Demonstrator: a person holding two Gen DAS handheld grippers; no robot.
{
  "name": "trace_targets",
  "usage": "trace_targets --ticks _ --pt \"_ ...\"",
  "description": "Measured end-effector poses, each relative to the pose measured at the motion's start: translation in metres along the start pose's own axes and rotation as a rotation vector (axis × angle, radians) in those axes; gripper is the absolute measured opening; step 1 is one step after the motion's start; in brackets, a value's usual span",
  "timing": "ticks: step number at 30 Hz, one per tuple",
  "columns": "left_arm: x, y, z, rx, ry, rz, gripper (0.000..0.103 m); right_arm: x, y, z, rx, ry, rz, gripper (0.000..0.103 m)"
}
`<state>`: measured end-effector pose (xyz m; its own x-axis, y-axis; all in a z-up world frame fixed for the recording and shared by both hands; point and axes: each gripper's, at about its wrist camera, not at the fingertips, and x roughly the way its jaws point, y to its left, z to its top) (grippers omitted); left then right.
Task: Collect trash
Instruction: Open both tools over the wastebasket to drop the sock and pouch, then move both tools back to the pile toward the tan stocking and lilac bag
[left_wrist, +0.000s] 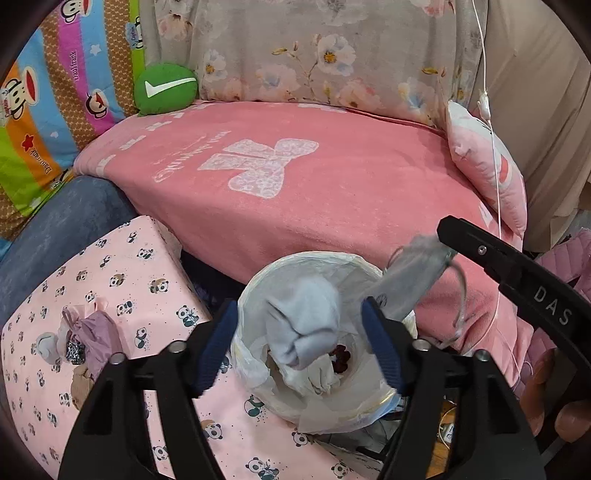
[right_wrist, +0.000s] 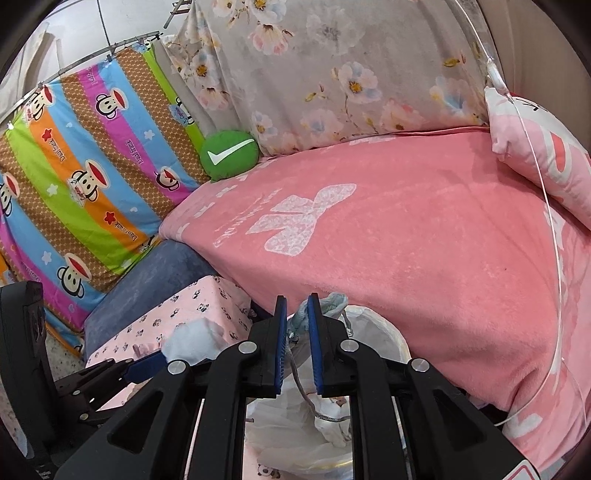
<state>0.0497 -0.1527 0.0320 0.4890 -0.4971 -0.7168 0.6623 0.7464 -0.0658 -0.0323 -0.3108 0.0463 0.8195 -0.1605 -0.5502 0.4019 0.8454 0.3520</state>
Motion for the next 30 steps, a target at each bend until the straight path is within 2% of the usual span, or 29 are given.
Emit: trace_targets --ticks 2,6,8,10,18,30 --pt "-0.002 0.001 0.000 0.002 -0.012 0.014 0.079 0.000 0.000 -0.001 0.002 0.002 -0.001 0.018" --pt "-0.001 0.007 0.001 -0.015 -0.010 0.018 0.079 0.000 0.003 -0.001 -0.005 0.008 -0.005 0.020" --pt "-0.001 0.010 0.000 -0.021 -0.010 0.023 0.079 -0.001 0.006 -0.001 -0.013 0.008 -0.011 0.028" --pt "-0.002 0.013 -0.001 -0.029 -0.011 0.027 0.079 -0.001 0.011 -0.002 -0.035 0.014 -0.024 0.030" --pt "-0.008 0.034 -0.010 -0.075 -0.012 0.049 0.079 -0.001 0.034 -0.004 -0.113 0.040 -0.056 0.032" --pt "-0.019 0.069 -0.025 -0.152 -0.015 0.085 0.079 0.007 0.067 -0.019 -0.177 0.079 -0.047 0.032"
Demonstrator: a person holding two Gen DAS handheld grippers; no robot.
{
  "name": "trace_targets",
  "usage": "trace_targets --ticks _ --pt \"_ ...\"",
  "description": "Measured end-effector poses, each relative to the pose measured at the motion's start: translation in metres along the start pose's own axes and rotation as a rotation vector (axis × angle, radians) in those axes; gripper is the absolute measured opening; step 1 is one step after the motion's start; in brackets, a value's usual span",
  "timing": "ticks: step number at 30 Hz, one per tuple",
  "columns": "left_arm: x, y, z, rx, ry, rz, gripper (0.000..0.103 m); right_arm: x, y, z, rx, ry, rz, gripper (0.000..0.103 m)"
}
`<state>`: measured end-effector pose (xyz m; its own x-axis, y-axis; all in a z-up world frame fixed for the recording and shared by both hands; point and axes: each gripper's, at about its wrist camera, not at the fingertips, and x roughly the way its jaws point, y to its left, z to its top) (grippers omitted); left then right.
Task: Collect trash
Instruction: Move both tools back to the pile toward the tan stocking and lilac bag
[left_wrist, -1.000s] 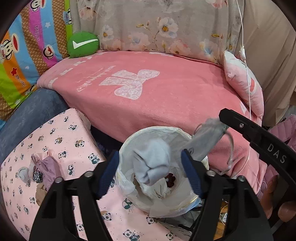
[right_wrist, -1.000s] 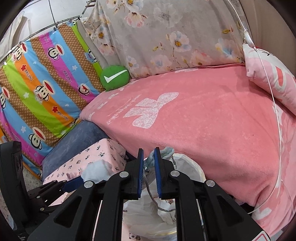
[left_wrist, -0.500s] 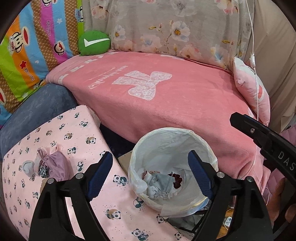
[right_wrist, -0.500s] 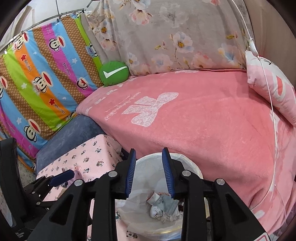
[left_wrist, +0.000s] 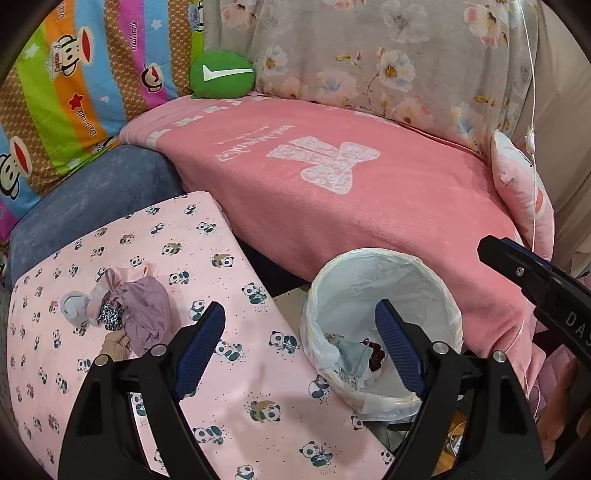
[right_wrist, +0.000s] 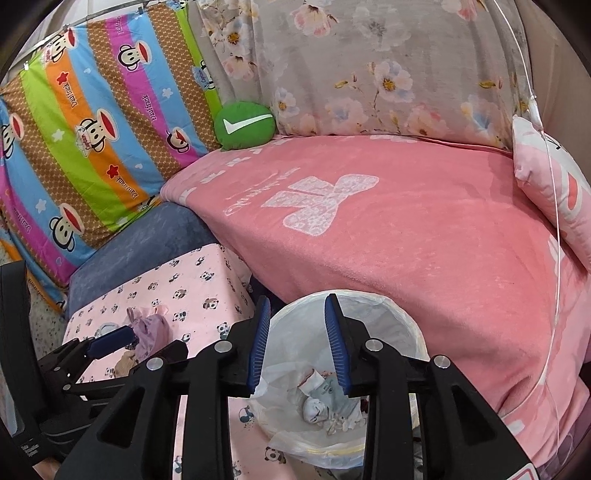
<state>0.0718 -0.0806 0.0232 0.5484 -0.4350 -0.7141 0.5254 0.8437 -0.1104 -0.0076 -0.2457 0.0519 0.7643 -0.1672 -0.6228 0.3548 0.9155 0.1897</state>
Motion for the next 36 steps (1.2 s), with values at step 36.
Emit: trace_targets --ticks 36 --pt "0.017 0.196 -0.081 -0.364 0.145 0.201 0.080 0.093 0.170 -0.063 -0.173 0.217 0.165 0.043"
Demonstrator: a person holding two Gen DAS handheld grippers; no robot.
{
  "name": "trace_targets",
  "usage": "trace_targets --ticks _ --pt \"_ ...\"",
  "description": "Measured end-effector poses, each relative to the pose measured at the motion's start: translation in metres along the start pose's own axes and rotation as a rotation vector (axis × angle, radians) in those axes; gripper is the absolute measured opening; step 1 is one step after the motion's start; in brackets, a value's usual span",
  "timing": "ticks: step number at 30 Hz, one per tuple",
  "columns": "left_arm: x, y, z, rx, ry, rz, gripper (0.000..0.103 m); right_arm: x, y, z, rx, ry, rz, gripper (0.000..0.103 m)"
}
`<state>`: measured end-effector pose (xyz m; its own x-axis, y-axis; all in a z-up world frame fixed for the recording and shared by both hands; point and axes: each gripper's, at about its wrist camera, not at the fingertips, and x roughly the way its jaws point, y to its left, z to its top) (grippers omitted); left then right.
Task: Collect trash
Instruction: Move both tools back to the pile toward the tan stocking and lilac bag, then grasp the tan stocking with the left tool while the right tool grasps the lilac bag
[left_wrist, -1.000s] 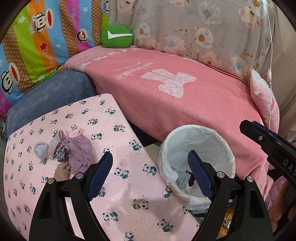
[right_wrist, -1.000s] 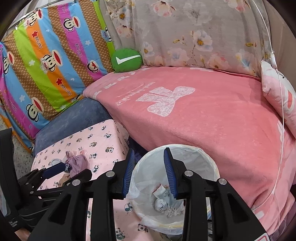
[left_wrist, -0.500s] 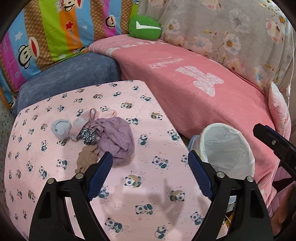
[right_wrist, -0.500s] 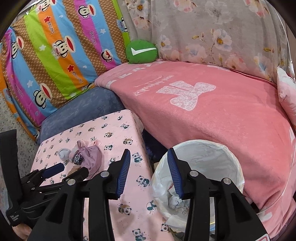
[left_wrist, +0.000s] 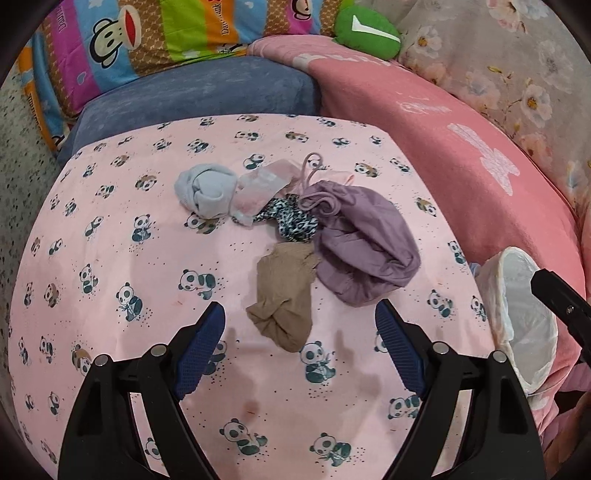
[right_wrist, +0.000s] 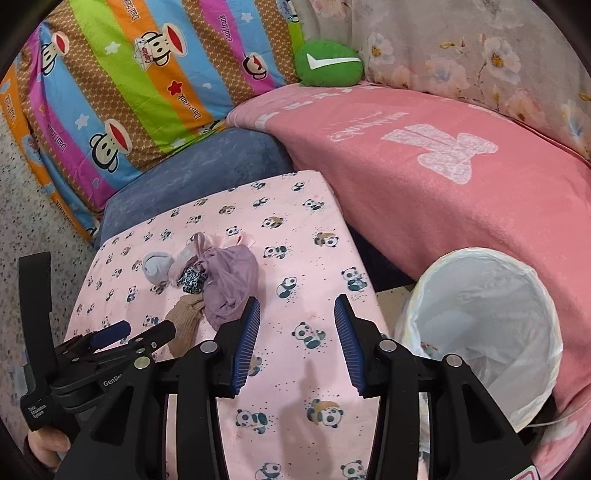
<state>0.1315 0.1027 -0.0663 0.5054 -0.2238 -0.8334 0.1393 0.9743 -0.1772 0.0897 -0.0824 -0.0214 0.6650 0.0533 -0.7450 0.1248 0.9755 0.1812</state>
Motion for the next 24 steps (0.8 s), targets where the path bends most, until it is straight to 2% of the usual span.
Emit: trace_targets --ticks 6,13,19,22,24 --pt "0.021 0.019 0.000 -0.039 0.043 -0.002 0.079 0.037 0.020 -0.001 -0.011 0.058 0.031 0.043" --pt "0.038 0.033 0.003 -0.069 0.077 -0.039 0.079 0.077 0.039 0.004 -0.017 0.107 0.052 0.043" --pt "0.047 0.039 0.003 -0.081 0.106 -0.116 0.056 0.106 0.047 0.004 -0.010 0.154 0.068 0.043" --pt "0.047 0.040 0.003 -0.082 0.109 -0.155 0.041 0.116 0.051 0.003 -0.014 0.171 0.069 0.043" --pt "0.045 0.038 0.003 -0.075 0.111 -0.179 0.027 0.120 0.052 0.002 -0.016 0.183 0.077 0.037"
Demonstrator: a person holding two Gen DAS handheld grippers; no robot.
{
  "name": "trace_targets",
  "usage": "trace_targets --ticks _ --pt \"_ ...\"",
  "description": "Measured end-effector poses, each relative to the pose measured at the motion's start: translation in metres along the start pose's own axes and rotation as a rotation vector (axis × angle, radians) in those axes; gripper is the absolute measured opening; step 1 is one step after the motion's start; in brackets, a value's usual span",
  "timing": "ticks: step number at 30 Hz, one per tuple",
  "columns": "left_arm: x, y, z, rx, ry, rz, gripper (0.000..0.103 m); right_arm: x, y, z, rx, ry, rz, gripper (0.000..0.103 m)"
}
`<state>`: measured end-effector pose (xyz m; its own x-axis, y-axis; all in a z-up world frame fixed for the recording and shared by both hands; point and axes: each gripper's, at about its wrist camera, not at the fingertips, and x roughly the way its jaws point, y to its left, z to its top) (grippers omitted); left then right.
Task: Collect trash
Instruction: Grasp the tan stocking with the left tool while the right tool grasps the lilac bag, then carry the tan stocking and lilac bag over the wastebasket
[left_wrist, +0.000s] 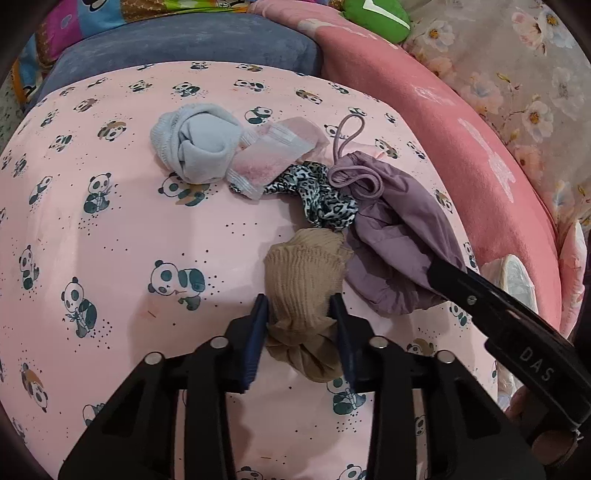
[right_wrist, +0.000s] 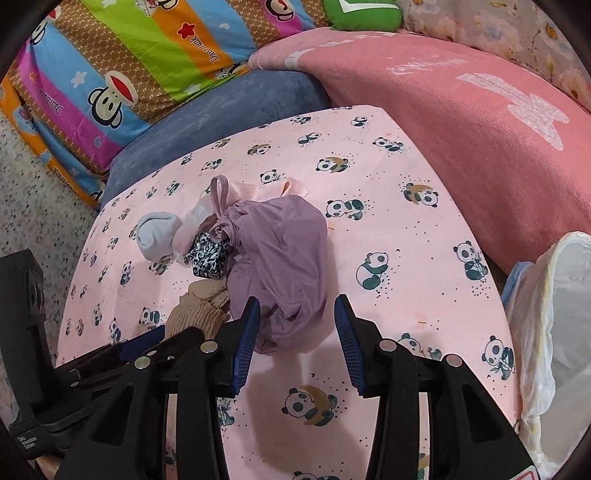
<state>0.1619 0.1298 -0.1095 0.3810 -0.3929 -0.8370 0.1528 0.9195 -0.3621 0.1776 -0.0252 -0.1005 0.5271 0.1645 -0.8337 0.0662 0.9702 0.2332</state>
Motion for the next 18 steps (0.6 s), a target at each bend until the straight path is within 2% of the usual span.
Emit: trace_targets --ticks 2,4,9,18 --pt "-0.001 -0.004 0.002 0.009 -0.005 -0.002 0.022 0.003 0.000 0.000 -0.007 0.008 0.003 0.017" --pt "-0.005 -0.006 0.002 0.018 -0.013 -0.003 0.018 0.002 0.001 -0.001 -0.010 -0.002 0.004 0.009" --pt "-0.020 -0.014 0.005 0.036 -0.049 -0.008 0.016 -0.014 0.004 0.001 -0.012 -0.058 0.018 0.006" --pt "-0.055 -0.043 0.014 0.087 -0.134 -0.006 0.016 -0.080 0.007 0.013 -0.013 -0.211 0.041 0.005"
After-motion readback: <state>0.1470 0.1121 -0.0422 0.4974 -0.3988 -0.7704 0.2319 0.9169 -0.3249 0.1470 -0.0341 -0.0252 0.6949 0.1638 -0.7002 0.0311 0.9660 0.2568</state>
